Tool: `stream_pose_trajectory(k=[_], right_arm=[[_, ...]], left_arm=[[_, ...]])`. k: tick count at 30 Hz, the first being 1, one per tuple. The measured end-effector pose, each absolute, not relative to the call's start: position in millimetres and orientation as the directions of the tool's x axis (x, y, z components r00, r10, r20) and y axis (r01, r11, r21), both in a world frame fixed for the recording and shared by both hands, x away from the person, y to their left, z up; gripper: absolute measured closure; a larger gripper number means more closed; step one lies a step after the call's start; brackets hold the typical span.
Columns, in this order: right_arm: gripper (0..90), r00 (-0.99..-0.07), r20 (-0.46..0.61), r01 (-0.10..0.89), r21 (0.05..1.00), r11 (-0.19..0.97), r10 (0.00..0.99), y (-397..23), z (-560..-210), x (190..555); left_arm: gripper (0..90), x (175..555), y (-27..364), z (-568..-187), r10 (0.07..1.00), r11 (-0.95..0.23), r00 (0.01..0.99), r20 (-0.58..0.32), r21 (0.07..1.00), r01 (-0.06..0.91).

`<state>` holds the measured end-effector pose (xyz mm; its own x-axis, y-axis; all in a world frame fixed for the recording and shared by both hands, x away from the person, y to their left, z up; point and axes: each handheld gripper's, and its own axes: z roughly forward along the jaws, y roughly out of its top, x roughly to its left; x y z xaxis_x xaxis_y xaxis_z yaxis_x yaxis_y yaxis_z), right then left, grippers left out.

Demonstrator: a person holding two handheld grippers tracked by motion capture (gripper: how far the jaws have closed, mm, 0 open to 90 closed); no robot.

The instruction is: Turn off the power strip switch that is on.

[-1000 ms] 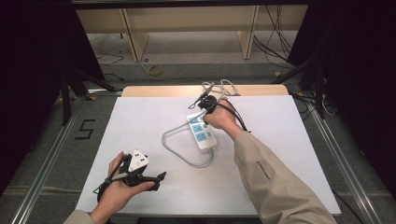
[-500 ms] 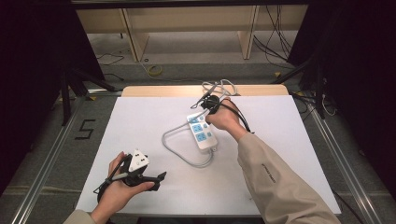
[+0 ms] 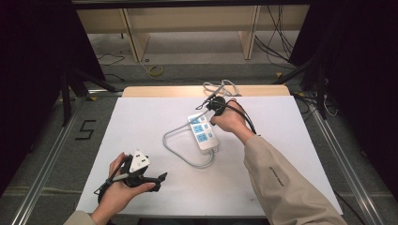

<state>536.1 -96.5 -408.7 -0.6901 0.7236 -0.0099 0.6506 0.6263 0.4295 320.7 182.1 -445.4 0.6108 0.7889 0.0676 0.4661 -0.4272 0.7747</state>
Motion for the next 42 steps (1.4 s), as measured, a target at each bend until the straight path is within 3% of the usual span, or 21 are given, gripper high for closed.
stream_pose_trajectory(k=[42], right_arm=[[90.0, -0.707, -0.007, 0.605, 0.511, 0.611, 0.707, -132, -397, 502]], left_arm=[[11.7, 321, 182, -446, 0.793, -0.426, 0.606, 0.068, 0.772, 0.471]])
